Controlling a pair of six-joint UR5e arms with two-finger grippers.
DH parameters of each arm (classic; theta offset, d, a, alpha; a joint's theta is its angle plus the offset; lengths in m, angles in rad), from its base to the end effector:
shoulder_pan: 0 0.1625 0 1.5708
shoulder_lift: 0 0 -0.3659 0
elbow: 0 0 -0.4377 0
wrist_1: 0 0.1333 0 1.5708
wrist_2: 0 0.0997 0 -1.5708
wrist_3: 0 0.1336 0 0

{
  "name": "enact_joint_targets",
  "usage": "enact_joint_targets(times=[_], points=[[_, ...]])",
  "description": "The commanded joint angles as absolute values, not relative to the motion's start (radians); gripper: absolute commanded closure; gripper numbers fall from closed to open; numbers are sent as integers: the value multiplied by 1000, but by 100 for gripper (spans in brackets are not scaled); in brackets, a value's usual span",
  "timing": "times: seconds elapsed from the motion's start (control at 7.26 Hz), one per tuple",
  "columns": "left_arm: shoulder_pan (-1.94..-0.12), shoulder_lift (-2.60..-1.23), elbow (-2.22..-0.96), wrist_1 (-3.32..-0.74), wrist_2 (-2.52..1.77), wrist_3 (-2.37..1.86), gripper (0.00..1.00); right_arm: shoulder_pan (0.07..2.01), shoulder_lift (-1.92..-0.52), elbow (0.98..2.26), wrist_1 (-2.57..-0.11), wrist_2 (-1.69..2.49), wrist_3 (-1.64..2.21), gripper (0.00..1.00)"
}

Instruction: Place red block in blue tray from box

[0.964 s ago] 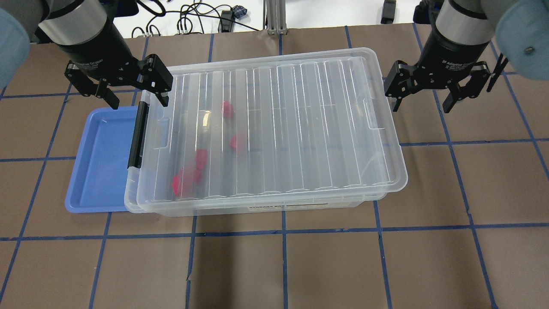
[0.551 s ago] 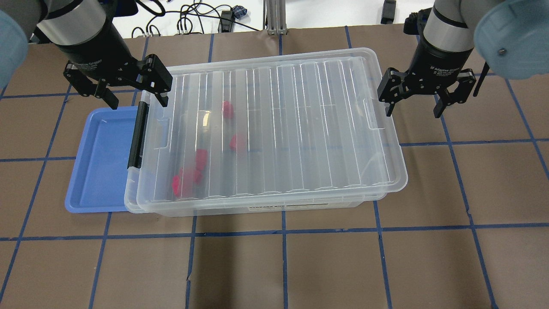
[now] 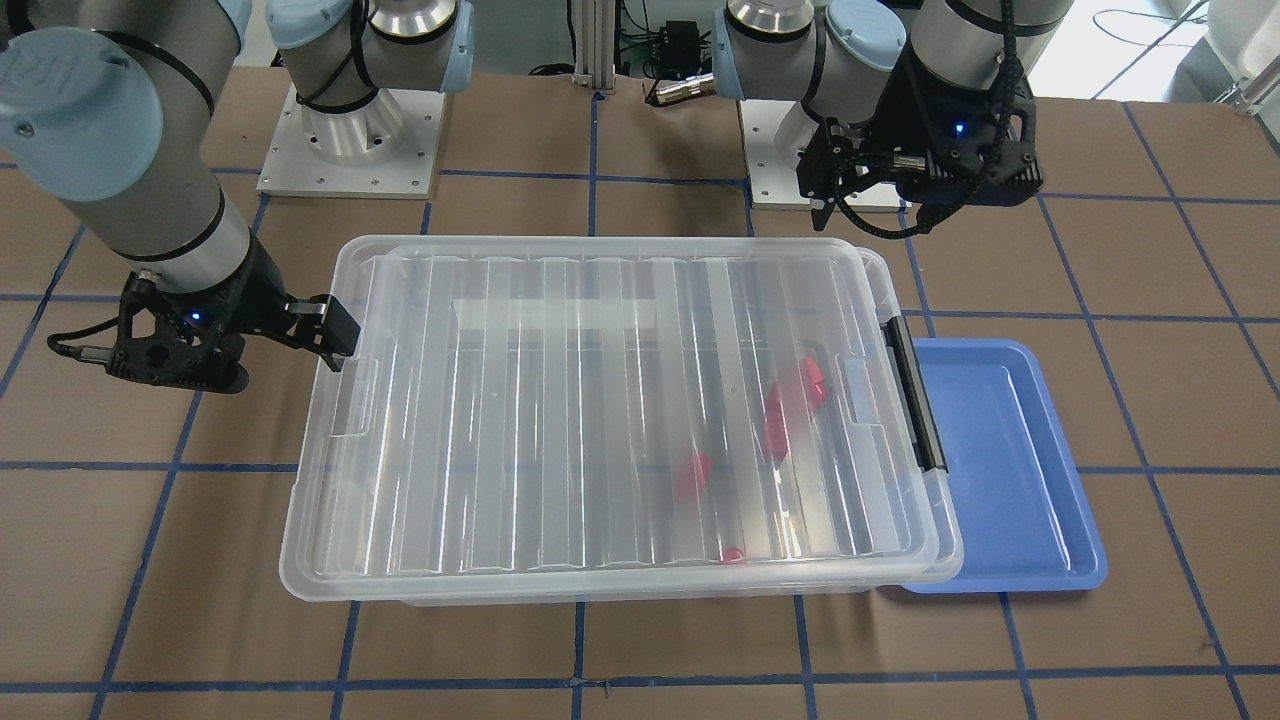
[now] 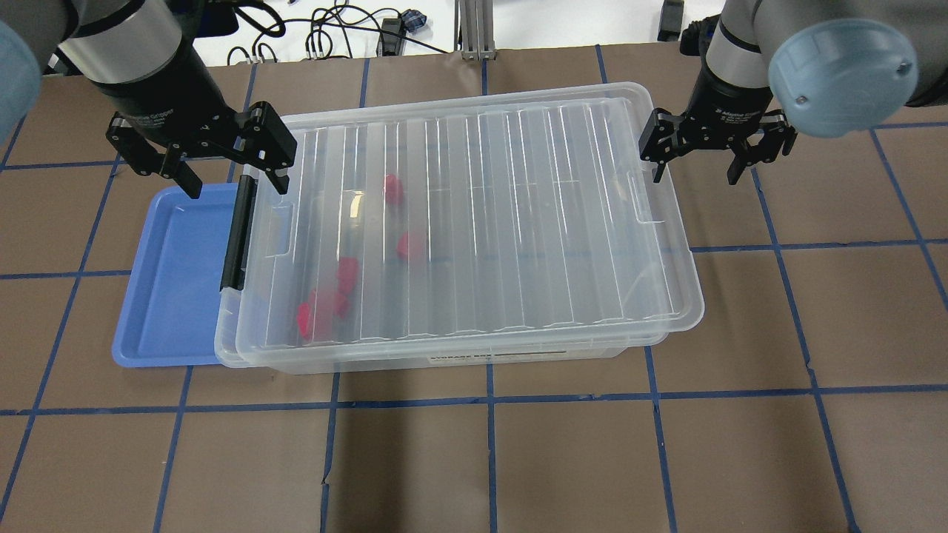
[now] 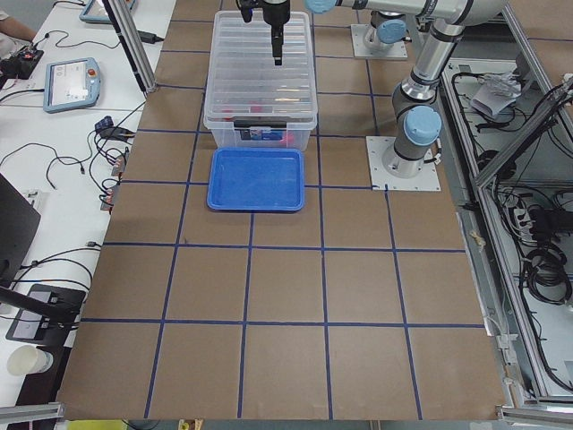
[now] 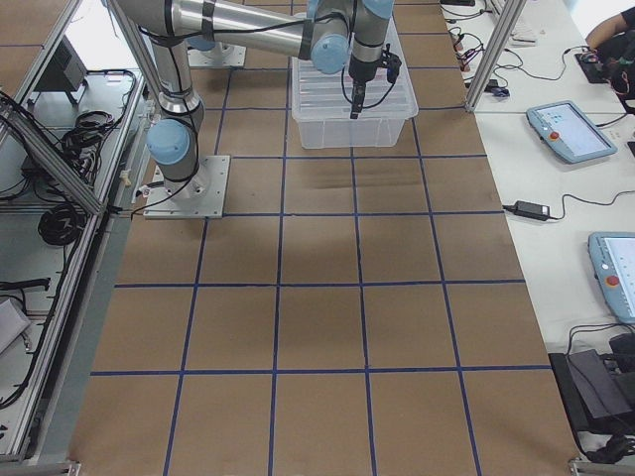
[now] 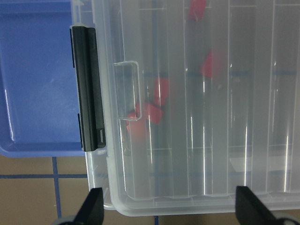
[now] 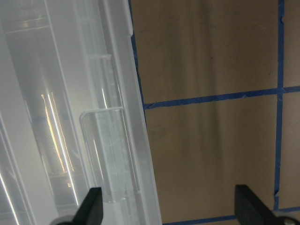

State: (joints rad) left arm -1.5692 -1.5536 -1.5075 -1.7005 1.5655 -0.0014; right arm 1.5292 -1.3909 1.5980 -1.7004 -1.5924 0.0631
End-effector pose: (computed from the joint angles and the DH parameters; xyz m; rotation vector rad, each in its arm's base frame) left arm -0.1332 -0.5232 0.4252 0.0049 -3.1353 -0.0772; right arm 0.1061 -0.5878 0.2916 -0.1618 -3.1126 -0.1205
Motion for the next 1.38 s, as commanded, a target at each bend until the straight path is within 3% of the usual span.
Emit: enact_joint_targets(times=[0.0, 1.24], points=[[-1568, -1546, -1508, -1700, 1566, 2, 0, 1529, -1324, 1597, -1754, -1595, 64, 0], [-1565, -1560, -1509, -1692, 1566, 2, 0, 1491, -1304, 1598, -1752, -1600, 43, 0]])
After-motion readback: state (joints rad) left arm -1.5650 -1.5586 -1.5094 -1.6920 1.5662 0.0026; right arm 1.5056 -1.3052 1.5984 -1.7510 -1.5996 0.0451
